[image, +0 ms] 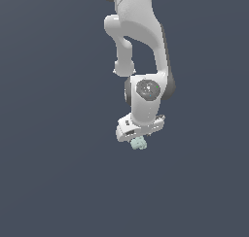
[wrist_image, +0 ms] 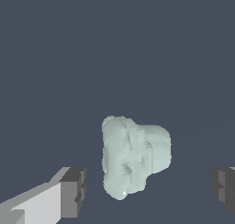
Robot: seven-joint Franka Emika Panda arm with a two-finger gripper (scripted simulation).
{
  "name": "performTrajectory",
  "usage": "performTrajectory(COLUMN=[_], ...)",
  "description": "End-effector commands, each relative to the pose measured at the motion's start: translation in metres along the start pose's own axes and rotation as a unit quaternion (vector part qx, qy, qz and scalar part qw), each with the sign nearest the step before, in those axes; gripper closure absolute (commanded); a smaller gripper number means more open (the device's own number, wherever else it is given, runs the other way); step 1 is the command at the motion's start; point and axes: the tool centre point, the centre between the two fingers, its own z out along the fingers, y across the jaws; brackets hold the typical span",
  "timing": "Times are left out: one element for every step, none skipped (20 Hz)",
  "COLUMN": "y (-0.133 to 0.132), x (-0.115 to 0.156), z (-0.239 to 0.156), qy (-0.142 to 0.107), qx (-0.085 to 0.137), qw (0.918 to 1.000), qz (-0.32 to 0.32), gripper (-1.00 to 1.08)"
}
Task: Pick up the object and move it to a goal position.
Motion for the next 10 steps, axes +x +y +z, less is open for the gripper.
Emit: performTrajectory(y=[0.0, 0.0, 0.0, 0.0, 0.0, 0.0, 0.0, 0.0, 0.0, 0.0], x=[0.0, 0.0, 0.0, 0.0, 0.0, 0.0, 0.0, 0.0, 0.0, 0.0], z=[0.0, 0.001, 0.003, 0.006, 0.01, 0.014, 0.019, 0.025, 0.031, 0.037], qy=[0.0, 0.0, 0.0, 0.0, 0.0, 0.0, 0.0, 0.001, 0.001, 0.001], qx=[0.0, 0.0, 0.0, 0.0, 0.0, 0.0, 0.0, 0.0, 0.0, 0.0], qw=[1.0, 1.0, 1.0, 1.0, 1.0, 1.0, 1.0, 1.0, 1.0, 1.0], qz=[0.0, 0.0, 0.0, 0.0, 0.0, -0.001, -0.001, -0.001, -0.002, -0.002], gripper=[-0.92, -0.92, -0.92, -0.92, -0.92, -0.92, -0.92, -0.92, -0.92, -0.92])
